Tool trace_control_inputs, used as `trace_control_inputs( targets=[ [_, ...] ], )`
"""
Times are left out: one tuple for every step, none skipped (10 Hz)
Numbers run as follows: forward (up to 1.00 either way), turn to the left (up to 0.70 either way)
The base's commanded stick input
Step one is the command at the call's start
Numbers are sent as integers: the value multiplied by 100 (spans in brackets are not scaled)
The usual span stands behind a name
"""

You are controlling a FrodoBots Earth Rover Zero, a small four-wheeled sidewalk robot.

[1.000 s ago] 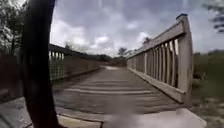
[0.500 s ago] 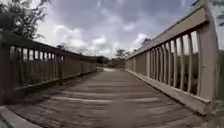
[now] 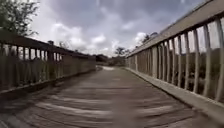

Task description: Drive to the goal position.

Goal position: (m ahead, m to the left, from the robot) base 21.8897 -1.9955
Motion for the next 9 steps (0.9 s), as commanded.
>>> trace_control_inputs(
  targets=[
    [70, 0],
    [70, 0],
    [70, 0],
    [70, 0],
    [70, 0],
    [70, 0],
    [70, 0],
    [70, 0],
    [70, 0]
  ],
)
